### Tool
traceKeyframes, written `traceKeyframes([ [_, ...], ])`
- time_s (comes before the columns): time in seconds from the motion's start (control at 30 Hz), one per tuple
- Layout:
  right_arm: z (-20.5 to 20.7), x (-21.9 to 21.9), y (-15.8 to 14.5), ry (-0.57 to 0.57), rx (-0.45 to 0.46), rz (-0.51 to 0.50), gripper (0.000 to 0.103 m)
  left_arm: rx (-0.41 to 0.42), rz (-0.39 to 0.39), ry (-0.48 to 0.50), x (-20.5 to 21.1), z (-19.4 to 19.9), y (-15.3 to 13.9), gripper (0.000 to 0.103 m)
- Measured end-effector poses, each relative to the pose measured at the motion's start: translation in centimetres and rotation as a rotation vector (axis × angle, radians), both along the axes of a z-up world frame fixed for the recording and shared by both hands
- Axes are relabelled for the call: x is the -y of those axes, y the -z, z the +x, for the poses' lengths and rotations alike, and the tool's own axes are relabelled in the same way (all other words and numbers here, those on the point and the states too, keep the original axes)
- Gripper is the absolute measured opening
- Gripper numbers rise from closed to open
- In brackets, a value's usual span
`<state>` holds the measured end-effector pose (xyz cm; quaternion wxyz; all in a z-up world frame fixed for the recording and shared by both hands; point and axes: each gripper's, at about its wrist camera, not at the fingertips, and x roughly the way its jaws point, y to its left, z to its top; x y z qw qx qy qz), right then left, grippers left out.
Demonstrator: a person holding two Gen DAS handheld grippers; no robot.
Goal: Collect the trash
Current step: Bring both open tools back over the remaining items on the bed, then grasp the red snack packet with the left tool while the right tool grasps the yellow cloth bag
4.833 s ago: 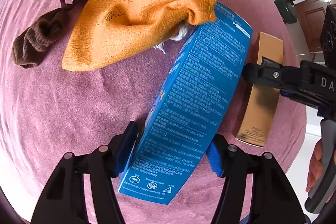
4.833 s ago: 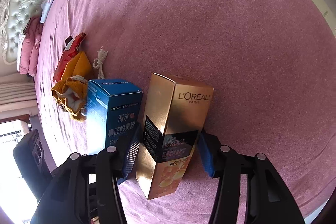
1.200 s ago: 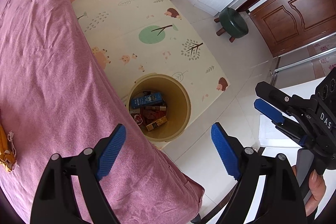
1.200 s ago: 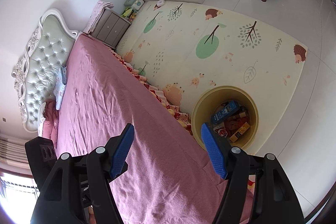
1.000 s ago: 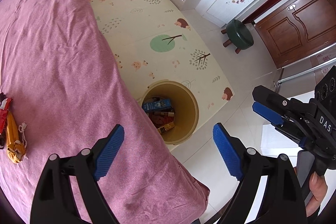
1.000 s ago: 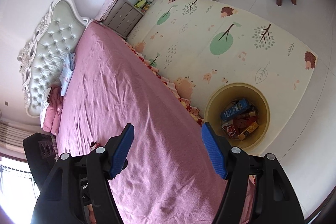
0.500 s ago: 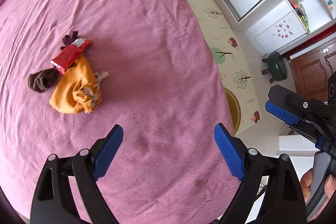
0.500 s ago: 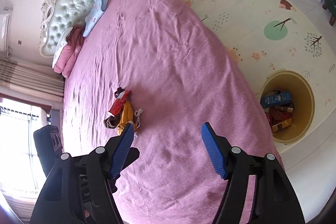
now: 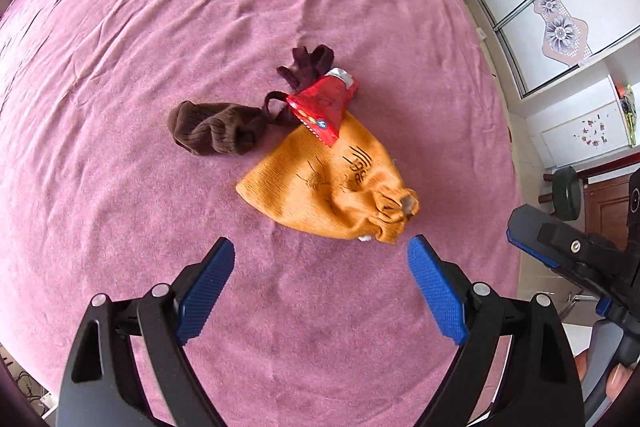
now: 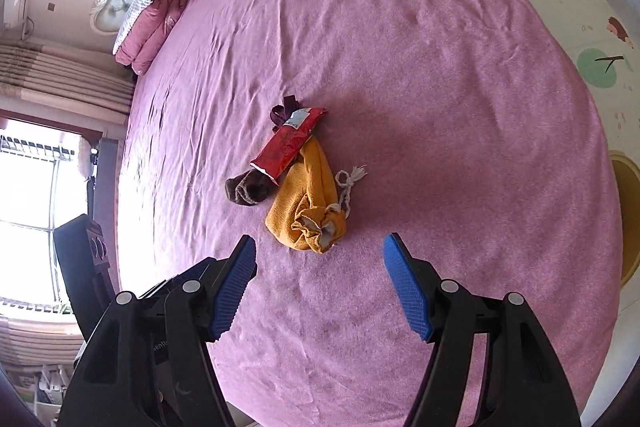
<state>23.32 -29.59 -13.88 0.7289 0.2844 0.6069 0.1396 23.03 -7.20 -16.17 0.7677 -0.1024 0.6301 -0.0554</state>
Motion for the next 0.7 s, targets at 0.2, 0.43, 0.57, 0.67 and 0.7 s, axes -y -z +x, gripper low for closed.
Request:
traceKeyframes([
  [0.2, 1.6, -2.2, 3.7, -0.001, -0.073, 0.005, 0.065, -0.028, -0.042, -0.034, -2.7, 3.2, 2.2, 0.088],
  [0.43, 3.2, -3.3, 7.3, 0.028, -0.165, 0.061, 0.064, -0.063, -0.052, -0.004, -3.8, 5.5, 4.5, 0.088],
  [0.57, 3.8, -3.3, 8.5, 0.023, -0.195, 0.098, 0.041, -0.074, -0.061, 0.015, -3.6, 6.6, 5.2, 0.088],
  [0.67, 3.4, -1.8, 9.2, 0.067, -0.225, 0.152, 0.037, -0.074, -0.082, 0.017, -3.1, 7.7, 5.3, 0.088],
  [0.7, 3.1, -1.0, 9.5, 0.093, -0.238, 0.175, 0.036, -0.075, -0.086, 0.018, -2.9, 8.1, 5.4, 0.088],
])
